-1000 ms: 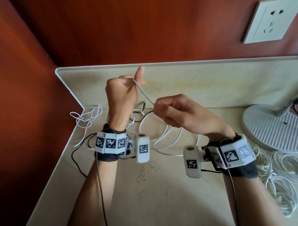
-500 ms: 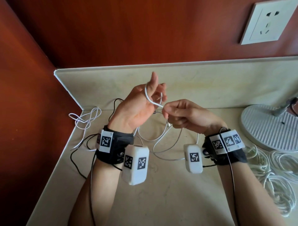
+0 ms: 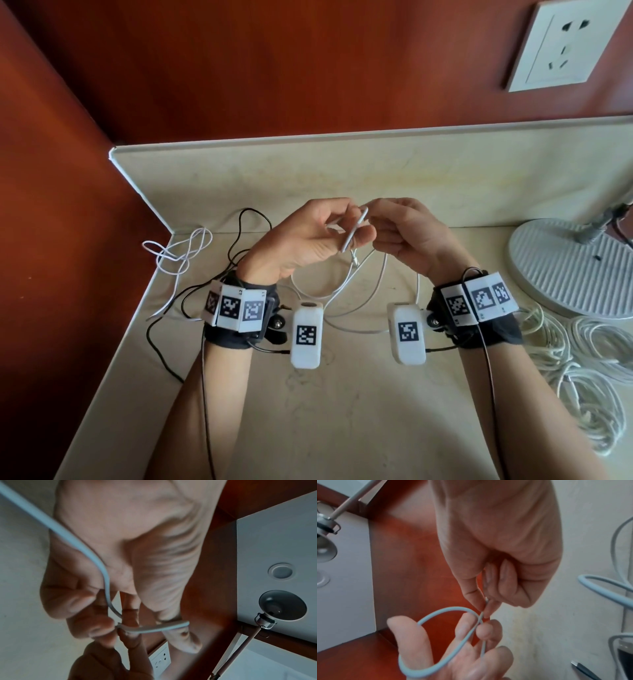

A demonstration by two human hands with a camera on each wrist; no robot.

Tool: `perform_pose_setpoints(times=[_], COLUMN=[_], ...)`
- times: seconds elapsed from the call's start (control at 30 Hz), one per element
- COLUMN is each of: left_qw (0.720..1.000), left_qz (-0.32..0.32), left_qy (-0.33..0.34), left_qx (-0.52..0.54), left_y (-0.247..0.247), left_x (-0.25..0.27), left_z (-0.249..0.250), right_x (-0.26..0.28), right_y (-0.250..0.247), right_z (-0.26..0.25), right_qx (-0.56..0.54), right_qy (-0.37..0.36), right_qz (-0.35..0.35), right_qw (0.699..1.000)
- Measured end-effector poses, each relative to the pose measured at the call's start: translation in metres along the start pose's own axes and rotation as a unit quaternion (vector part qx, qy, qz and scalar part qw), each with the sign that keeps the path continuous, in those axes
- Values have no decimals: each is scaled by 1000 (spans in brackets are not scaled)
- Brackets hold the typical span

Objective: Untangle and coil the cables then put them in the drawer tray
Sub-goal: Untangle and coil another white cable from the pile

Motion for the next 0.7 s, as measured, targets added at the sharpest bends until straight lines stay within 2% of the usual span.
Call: perform_pose_setpoints(times=[0.13,0.2,0.27,0.47,0.6,0.7], left_qw=[999,996,994,999,977,966], left_qz=[-32,-83,-102,34,181,211], left_qy=[16,18,18,2,-11,14], left_qx=[1,-1,-17,-37,-113,-146], left_y=[-3,1,4,-4,-26,-30], left_x=[6,12,14,-3,-11,-10], left_z=[6,8,4,-11,-20,-13], right_x=[-3,-3,-2,6,17,16], right_y=[-2,-8,-15,-16,1,11], right_z=[-6,-12,-20,-33,-40,-38], right_qx=[-1,-11,-3,70,82,113], right_qy=[-54,-75,-100,-163,-226,-241], right_qz=[28,48,61,39,1,20], right_qw=[998,996,993,983,971,964])
Point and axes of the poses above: each hand's wrist, its own x-axis away from the middle knuckle, its own y-axis out of the palm, z = x × y, the point moved 8 cm from there along -x, towards the middle knuckle, and after that the axes turned 8 degrees about z, right-handed, at the moved point
